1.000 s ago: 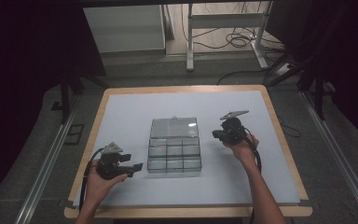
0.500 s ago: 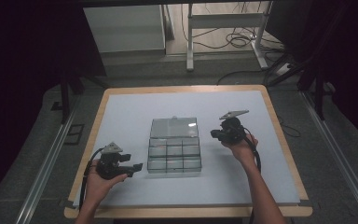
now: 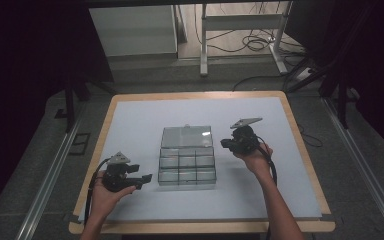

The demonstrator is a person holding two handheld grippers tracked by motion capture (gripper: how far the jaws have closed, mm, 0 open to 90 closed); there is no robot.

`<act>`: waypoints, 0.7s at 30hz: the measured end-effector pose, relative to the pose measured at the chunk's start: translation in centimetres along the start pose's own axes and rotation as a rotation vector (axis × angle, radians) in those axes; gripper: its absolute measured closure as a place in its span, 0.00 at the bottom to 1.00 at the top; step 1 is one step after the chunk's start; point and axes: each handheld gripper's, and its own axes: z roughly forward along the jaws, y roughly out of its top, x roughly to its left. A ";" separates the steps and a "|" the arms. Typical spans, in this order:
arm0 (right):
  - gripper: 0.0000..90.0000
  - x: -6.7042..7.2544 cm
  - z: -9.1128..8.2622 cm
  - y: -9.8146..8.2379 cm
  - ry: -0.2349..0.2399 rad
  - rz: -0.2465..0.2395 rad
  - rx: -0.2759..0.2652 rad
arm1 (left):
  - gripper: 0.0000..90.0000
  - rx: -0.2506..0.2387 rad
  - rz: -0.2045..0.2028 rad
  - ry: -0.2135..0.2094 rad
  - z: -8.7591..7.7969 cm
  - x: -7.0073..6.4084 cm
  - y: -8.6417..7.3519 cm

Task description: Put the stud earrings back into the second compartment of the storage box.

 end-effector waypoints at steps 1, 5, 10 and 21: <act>0.95 0.1 0.0 0.1 0.001 0.004 -0.002 | 0.34 -0.004 -0.002 0.000 0.0 0.0 0.0; 0.95 0.4 -0.2 0.2 0.007 -0.009 -0.006 | 0.34 -0.009 -0.006 0.001 -0.2 0.1 0.0; 0.95 0.8 -0.3 0.4 0.014 -0.013 -0.018 | 0.34 -0.004 -0.001 0.002 -0.1 0.1 0.0; 0.95 2.0 -0.1 1.0 0.058 -0.033 -0.038 | 0.34 -0.003 -0.001 0.002 0.0 0.0 0.0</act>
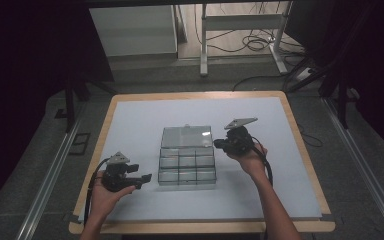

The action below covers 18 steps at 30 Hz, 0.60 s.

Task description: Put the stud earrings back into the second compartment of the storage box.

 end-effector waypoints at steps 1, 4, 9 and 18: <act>0.95 0.2 0.0 0.1 0.001 -0.001 0.001 | 0.34 0.000 -0.001 0.001 0.0 0.0 0.0; 0.95 0.6 0.3 0.3 0.007 -0.018 0.004 | 0.34 -0.002 -0.002 0.001 0.0 0.0 0.0; 0.95 1.2 0.7 0.7 0.017 -0.027 0.003 | 0.34 -0.001 -0.002 0.000 -0.1 0.0 0.0; 0.95 2.2 1.9 1.2 0.044 -0.042 0.002 | 0.34 -0.002 -0.002 -0.002 0.0 0.0 0.0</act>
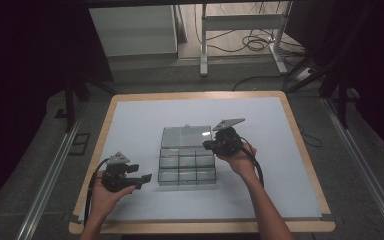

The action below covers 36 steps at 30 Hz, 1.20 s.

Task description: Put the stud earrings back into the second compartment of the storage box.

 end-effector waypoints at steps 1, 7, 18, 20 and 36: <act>0.95 0.1 0.1 0.1 0.003 0.001 0.001 | 0.34 0.000 0.000 0.000 0.0 0.0 0.0; 0.95 0.8 0.8 0.3 0.020 -0.013 0.005 | 0.34 0.001 0.001 0.000 0.0 0.0 0.0; 0.95 1.8 2.4 0.6 0.050 -0.023 0.021 | 0.34 0.002 0.002 -0.003 0.1 0.0 0.0; 0.95 1.9 2.6 0.6 0.053 -0.024 0.024 | 0.34 0.003 0.001 -0.002 0.1 0.0 0.0; 0.95 2.5 3.6 0.5 0.068 -0.031 0.041 | 0.34 0.011 0.004 -0.001 0.3 -0.1 -0.1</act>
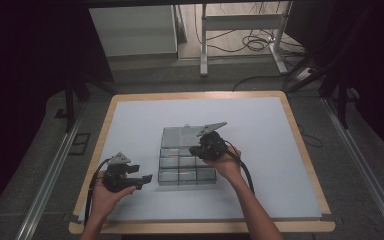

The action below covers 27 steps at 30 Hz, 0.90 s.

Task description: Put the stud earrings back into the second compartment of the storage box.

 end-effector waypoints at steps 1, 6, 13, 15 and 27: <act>0.95 0.0 0.1 0.0 0.001 -0.002 0.001 | 0.34 0.000 0.000 0.000 0.0 0.0 0.0; 0.95 0.4 1.0 -0.1 0.008 -0.010 0.030 | 0.33 0.003 0.001 -0.002 0.1 0.0 0.0; 0.95 0.7 2.2 -0.2 0.018 -0.010 0.053 | 0.33 0.007 0.004 -0.002 0.1 -0.1 0.0; 0.95 0.7 2.3 -0.3 0.018 -0.011 0.057 | 0.33 0.006 0.003 -0.003 0.1 0.0 0.0; 0.95 0.5 2.9 -0.8 0.007 -0.005 0.089 | 0.33 0.012 0.001 -0.002 0.3 0.0 0.0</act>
